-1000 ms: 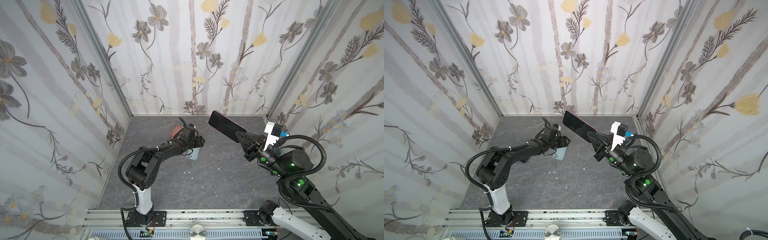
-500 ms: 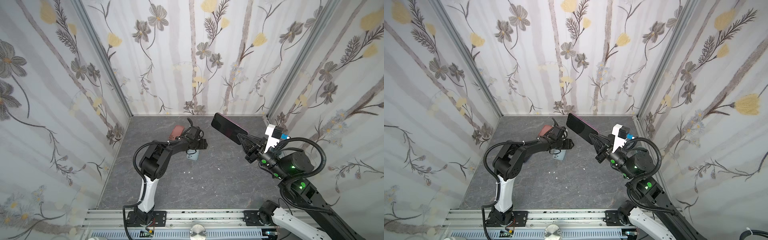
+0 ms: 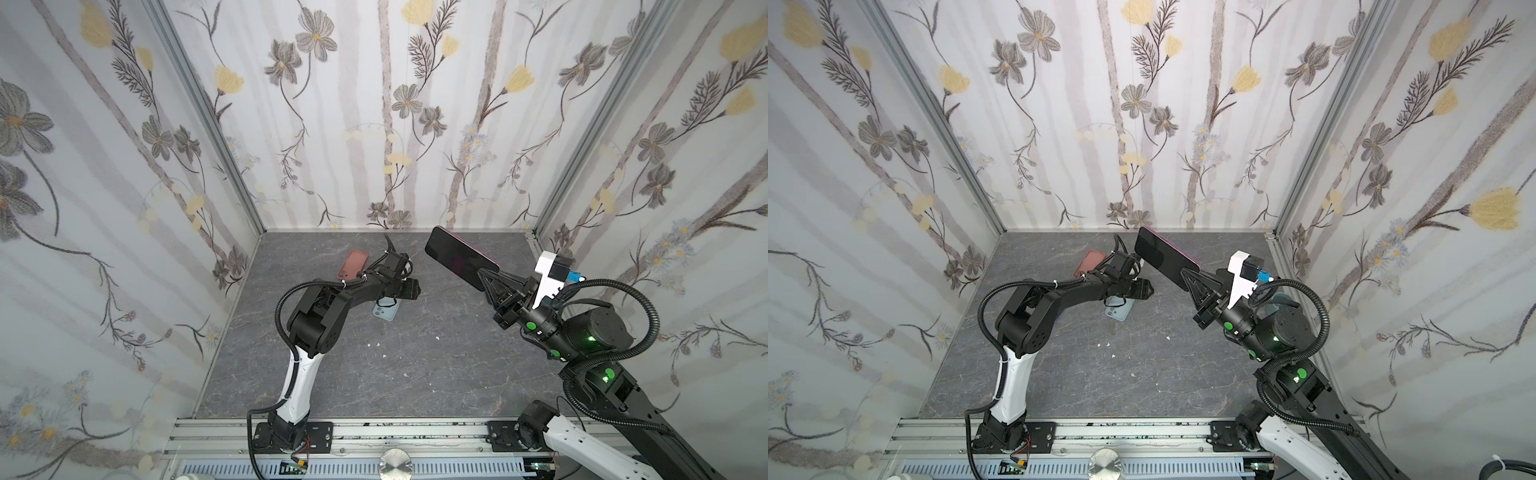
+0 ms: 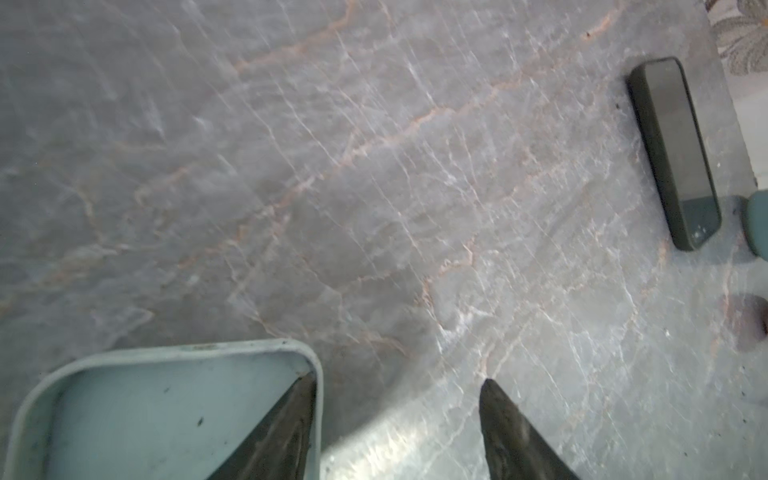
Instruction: Put the phone into the phone case
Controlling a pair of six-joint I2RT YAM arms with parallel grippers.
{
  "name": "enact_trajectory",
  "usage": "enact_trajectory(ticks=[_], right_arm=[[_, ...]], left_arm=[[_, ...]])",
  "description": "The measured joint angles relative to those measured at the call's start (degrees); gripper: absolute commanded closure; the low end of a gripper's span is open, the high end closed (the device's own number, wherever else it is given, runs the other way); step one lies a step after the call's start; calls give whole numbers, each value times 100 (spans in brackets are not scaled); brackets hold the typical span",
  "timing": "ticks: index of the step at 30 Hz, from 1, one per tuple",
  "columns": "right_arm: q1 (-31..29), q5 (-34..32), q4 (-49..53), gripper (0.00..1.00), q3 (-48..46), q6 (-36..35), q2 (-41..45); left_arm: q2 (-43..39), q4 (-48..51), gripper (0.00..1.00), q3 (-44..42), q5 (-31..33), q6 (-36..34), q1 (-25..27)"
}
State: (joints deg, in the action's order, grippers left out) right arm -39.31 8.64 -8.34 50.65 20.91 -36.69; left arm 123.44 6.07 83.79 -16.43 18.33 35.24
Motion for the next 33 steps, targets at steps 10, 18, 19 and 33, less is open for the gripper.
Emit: enact_trajectory(ticks=[10, 18, 19, 33], right_arm=[[4, -2, -15, 100, -63, 2, 4], [4, -4, -20, 100, -72, 2, -28], [4, -4, -17, 100, -76, 2, -39], [4, -26, -59, 100, -81, 7, -151]], left_arm=[[-850, 94, 36, -1051, -752, -599, 678], [-1401, 87, 36, -1829, -857, -560, 944], [-1449, 61, 36, -1871, -887, -509, 990], [-1132, 166, 33, -789, -68, -551, 953]])
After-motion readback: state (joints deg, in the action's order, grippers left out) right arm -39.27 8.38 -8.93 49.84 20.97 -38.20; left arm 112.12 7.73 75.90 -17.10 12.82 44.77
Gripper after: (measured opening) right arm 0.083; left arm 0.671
